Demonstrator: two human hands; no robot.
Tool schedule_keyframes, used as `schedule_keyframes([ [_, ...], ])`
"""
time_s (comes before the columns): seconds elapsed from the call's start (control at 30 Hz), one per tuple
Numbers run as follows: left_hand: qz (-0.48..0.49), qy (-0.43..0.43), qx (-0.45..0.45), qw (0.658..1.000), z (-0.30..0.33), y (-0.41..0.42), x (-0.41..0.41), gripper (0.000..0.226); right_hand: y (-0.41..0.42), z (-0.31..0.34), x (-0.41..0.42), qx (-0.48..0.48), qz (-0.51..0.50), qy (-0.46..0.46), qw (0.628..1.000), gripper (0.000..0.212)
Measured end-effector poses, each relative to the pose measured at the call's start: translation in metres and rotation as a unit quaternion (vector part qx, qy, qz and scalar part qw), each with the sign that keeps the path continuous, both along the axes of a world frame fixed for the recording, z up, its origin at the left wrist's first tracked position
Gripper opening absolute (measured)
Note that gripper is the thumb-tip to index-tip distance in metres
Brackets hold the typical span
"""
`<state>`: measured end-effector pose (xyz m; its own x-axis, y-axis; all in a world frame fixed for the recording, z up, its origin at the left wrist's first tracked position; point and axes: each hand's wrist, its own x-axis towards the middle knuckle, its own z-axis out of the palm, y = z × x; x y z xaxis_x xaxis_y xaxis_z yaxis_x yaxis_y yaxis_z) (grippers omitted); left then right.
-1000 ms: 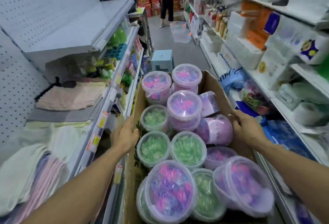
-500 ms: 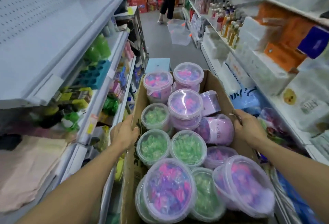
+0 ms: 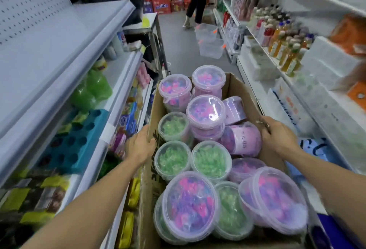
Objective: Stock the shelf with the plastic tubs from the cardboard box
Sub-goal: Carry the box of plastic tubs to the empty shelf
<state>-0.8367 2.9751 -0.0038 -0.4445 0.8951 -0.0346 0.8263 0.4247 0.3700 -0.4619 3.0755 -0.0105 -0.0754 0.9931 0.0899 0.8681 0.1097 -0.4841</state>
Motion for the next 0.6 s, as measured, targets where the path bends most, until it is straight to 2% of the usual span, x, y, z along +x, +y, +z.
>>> schedule_keyframes([
  [0.33,0.002,-0.009,0.009,1.000,0.003,0.214,-0.060,0.053,0.221,-0.011,-0.072,-0.013,0.005,-0.021,1.000,0.018],
  [0.6,0.007,0.000,-0.019,1.000,-0.034,0.374,-0.110,0.057,0.390,-0.045,-0.115,-0.022,0.028,-0.035,0.999,0.014],
])
